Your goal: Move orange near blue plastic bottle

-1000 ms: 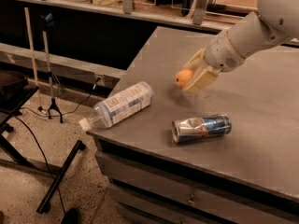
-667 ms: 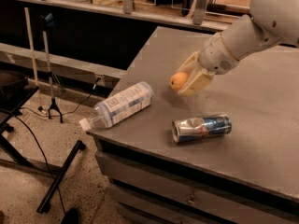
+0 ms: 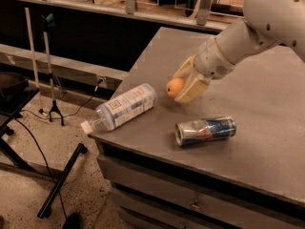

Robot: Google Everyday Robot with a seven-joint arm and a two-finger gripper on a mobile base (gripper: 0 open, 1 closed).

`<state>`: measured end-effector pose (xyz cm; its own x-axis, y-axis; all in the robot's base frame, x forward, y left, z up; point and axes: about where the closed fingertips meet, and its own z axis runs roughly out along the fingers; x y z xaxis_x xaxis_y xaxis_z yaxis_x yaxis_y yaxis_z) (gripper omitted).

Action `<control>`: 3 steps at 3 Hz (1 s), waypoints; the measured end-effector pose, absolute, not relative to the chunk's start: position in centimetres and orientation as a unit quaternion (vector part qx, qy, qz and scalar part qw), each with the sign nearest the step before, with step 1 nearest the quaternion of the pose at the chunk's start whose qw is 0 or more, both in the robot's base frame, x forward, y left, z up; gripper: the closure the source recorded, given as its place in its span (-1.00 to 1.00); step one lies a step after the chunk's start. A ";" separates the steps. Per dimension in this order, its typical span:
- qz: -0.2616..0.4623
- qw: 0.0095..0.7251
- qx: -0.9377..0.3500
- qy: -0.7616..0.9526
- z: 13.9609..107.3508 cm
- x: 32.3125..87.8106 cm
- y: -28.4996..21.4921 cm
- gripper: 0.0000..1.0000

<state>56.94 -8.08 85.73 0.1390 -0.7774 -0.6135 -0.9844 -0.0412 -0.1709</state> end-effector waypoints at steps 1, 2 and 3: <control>0.182 0.282 -0.705 0.625 85.5 56.7 -7.4 1.00; 0.183 0.275 -0.710 0.622 85.0 56.5 -6.7 0.50; 0.185 0.274 -0.713 0.619 84.8 56.5 -6.4 0.04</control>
Offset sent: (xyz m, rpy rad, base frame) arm -0.0060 0.0144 -0.0093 -0.0281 0.0095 0.0313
